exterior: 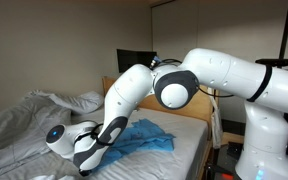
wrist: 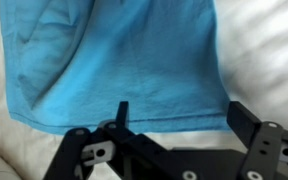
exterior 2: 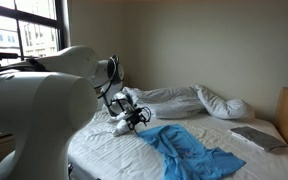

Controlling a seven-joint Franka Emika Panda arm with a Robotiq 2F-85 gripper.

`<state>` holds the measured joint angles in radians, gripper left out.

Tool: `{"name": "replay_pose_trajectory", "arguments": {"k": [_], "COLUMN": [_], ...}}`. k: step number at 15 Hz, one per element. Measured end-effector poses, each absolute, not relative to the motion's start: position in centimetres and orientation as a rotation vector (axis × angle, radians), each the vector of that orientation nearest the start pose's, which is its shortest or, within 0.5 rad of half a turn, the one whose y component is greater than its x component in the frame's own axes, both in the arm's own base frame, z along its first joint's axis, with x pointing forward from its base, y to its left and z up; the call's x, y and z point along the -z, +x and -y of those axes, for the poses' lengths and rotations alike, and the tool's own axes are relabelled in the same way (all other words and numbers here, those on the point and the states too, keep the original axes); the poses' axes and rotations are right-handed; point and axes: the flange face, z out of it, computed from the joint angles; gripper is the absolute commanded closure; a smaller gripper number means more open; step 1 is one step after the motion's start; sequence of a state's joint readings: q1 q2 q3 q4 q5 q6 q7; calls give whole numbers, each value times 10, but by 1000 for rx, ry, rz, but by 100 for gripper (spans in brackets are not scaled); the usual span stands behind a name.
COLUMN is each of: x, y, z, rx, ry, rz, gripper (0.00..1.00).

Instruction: Fold the blue t-shirt from right to left

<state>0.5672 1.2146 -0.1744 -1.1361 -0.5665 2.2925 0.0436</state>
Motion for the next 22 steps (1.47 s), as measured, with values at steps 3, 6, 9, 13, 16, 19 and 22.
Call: {"name": "replay_pose_trajectory", "arguments": {"k": [3,6,9,13,16,19,22], "x": [-63,-61,-47,-32,-29,-30,-28], "y": [658,642,631,621,620,624,626], "z": [-324,-326,-320,-313,-310,-304,-296], "rx": [-92,-58,-25,-35,-81,-127,-164], "ry": [2330,2328,2326,2326,2302,2250,2181], "rz": [-1066,-1072,-1087,-1115,-1117,-1100,-1088], "gripper": [0,0,0,0,0,0,0]}}
